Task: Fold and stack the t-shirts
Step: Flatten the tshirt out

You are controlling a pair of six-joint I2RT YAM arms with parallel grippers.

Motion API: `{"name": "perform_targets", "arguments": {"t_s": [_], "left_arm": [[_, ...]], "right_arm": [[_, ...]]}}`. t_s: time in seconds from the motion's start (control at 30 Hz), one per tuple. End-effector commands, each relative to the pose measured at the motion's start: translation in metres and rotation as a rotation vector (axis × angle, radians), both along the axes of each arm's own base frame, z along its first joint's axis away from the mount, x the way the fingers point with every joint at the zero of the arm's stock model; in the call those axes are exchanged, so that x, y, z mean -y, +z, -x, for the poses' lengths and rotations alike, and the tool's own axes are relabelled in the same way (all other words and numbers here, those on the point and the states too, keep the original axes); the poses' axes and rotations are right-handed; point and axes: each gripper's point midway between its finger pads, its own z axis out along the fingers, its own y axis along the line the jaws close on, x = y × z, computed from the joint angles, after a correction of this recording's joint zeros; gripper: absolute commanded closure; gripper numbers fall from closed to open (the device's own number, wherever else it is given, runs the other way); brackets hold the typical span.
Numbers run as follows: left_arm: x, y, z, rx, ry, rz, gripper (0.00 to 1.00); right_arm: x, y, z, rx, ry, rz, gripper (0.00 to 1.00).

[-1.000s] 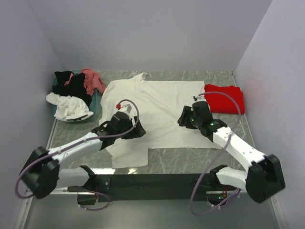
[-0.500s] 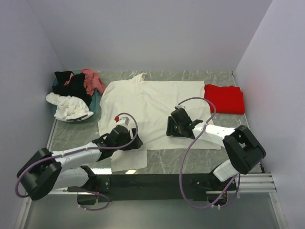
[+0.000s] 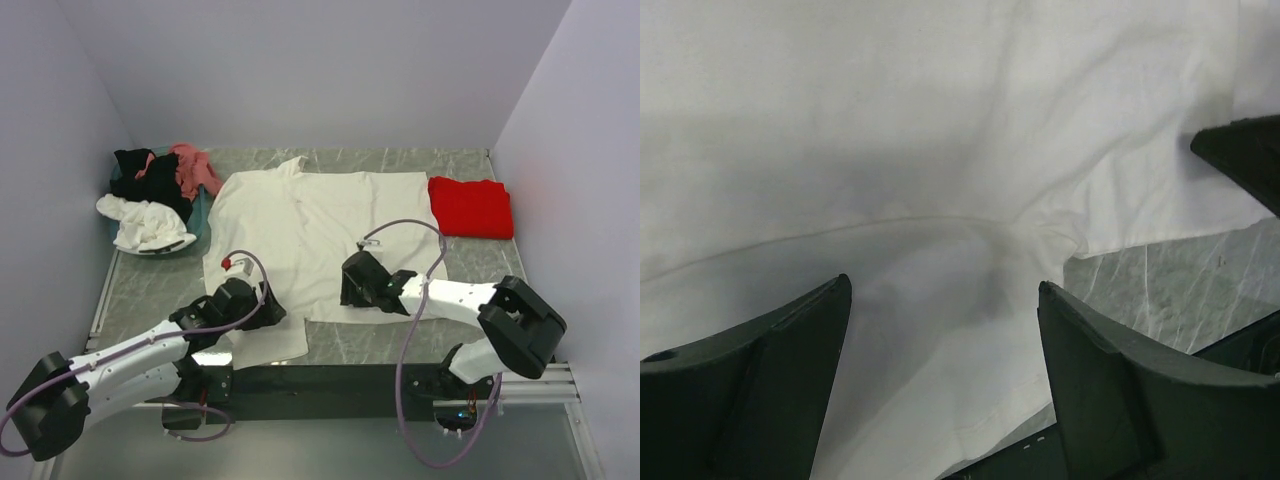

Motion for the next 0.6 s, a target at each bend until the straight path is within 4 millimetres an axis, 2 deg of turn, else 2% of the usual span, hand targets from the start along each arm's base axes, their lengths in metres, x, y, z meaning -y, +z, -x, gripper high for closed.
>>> {"name": "perform_targets", "arguments": {"t_s": [0.0, 0.2, 0.3, 0.37, 0.4, 0.43, 0.5, 0.53, 0.57], "left_arm": [[-0.005, 0.001, 0.005, -0.008, 0.013, 0.000, 0.19], [-0.005, 0.001, 0.010, -0.022, 0.011, 0.019, 0.19], [-0.005, 0.012, 0.006, 0.003, 0.016, 0.018, 0.19], [-0.003, 0.033, -0.006, 0.057, 0.026, 0.010, 0.18], [0.003, 0.053, -0.015, 0.097, 0.028, 0.030, 0.18], [0.005, 0.061, -0.020, 0.124, 0.019, 0.024, 0.18], [0.012, 0.073, -0.034, 0.164, 0.020, 0.017, 0.17], [0.017, 0.086, -0.044, 0.199, 0.020, 0.015, 0.16], [0.022, 0.082, -0.052, 0.197, 0.022, -0.012, 0.16]], "right_arm": [[0.026, -0.014, 0.040, -0.107, -0.037, 0.099, 0.39], [0.034, -0.007, 0.046, -0.098, -0.056, 0.117, 0.38], [0.034, 0.006, 0.042, -0.069, -0.049, 0.119, 0.38], [0.029, 0.027, 0.032, -0.020, -0.047, 0.109, 0.37], [0.033, 0.034, 0.030, -0.008, -0.042, 0.132, 0.36], [0.032, 0.050, 0.018, 0.045, -0.060, 0.132, 0.35], [0.036, 0.066, 0.006, 0.085, -0.071, 0.131, 0.32], [0.036, 0.075, 0.000, 0.104, -0.077, 0.118, 0.32], [0.045, 0.080, -0.010, 0.116, -0.115, 0.107, 0.31]]}}
